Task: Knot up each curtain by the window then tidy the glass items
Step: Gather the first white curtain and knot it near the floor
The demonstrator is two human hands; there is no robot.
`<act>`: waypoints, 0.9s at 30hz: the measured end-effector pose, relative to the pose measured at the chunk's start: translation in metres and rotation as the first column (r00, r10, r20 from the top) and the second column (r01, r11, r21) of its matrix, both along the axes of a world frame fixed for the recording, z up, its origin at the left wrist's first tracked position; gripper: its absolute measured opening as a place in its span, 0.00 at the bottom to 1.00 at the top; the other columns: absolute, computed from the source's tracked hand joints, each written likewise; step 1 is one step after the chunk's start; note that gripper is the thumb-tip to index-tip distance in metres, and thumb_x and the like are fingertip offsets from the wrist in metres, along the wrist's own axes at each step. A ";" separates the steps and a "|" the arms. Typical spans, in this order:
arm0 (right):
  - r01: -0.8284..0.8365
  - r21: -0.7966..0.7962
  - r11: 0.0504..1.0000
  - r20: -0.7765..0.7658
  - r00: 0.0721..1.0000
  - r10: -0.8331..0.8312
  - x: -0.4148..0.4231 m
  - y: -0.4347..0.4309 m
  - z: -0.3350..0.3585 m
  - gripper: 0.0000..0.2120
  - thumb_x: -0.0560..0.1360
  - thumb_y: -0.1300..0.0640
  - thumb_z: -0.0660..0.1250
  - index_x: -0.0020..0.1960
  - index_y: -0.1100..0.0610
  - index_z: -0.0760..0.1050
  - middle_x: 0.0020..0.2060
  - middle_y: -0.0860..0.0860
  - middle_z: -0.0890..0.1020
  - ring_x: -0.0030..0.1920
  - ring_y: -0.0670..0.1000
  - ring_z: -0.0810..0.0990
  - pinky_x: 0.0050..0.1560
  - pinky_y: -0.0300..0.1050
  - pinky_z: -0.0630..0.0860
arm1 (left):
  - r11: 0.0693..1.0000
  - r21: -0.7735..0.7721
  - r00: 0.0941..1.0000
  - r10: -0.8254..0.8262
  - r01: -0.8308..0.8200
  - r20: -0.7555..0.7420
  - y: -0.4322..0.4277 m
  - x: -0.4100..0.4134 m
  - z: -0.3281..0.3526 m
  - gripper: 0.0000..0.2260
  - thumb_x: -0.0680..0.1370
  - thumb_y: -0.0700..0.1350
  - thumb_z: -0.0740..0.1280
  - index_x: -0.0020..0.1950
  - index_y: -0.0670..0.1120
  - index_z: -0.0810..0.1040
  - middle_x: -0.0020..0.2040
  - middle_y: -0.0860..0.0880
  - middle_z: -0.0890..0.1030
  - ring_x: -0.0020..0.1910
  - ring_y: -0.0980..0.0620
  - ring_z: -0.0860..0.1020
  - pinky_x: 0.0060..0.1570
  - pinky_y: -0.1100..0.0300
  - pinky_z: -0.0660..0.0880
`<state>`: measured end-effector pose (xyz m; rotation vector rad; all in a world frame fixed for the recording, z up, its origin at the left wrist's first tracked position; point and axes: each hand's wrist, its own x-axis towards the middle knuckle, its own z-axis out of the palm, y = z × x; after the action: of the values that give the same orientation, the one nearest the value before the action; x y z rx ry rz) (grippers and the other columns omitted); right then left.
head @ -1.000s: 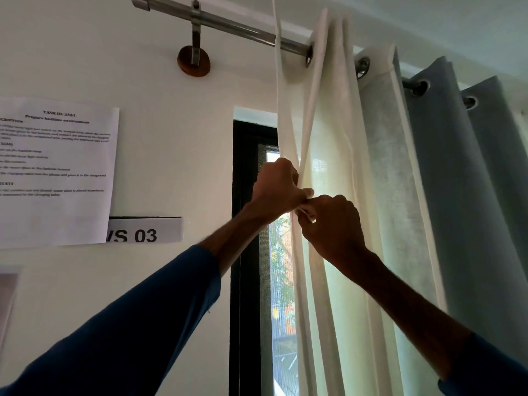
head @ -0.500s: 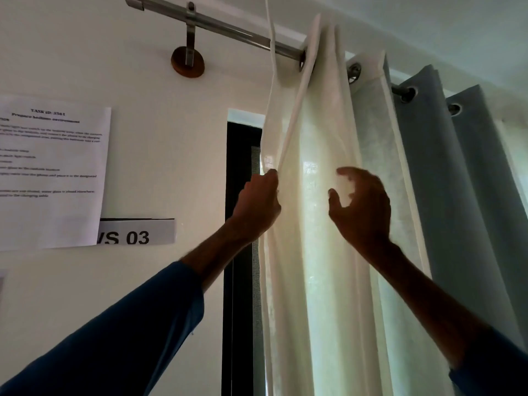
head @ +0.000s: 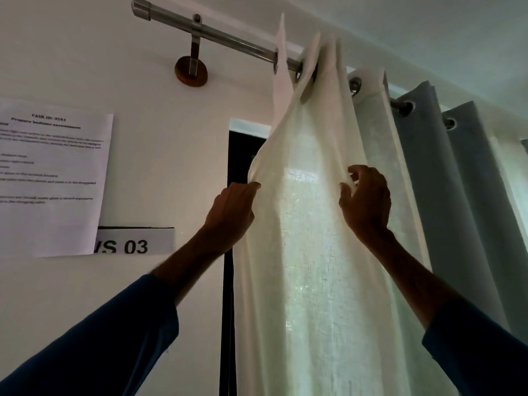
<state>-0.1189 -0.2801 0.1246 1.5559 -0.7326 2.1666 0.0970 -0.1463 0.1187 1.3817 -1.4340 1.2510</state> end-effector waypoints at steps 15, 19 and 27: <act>-0.088 0.004 0.996 0.003 0.996 0.088 0.027 0.019 0.013 0.17 0.79 0.58 0.68 0.33 0.59 0.71 0.31 0.55 0.82 0.29 0.54 0.79 0.38 0.50 0.82 | 0.986 -0.159 0.993 -0.069 0.053 -0.097 0.041 0.079 -0.002 0.24 0.74 0.32 0.60 0.64 0.50 0.81 0.56 0.47 0.85 0.43 0.39 0.81 0.52 0.47 0.78; -0.073 0.039 0.997 -0.016 0.997 0.074 0.030 0.021 0.012 0.15 0.79 0.60 0.66 0.34 0.61 0.72 0.32 0.57 0.83 0.32 0.59 0.81 0.38 0.49 0.81 | 0.991 -0.104 0.994 -0.086 0.078 -0.066 0.028 0.057 -0.017 0.23 0.75 0.38 0.57 0.67 0.52 0.79 0.56 0.47 0.85 0.47 0.41 0.81 0.52 0.49 0.78; 0.009 -0.146 0.989 -0.328 0.943 -0.057 0.079 0.097 0.036 0.18 0.73 0.66 0.65 0.33 0.52 0.60 0.30 0.60 0.79 0.32 0.65 0.77 0.35 0.46 0.60 | 0.989 -0.080 0.981 -0.135 0.125 -0.142 0.013 0.023 -0.010 0.16 0.78 0.39 0.63 0.61 0.52 0.81 0.56 0.51 0.82 0.57 0.46 0.76 0.54 0.55 0.74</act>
<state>-0.0398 -0.1832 0.1606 1.7562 -0.4790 1.8213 0.1196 -0.1329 0.1090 1.2834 -1.3437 1.0834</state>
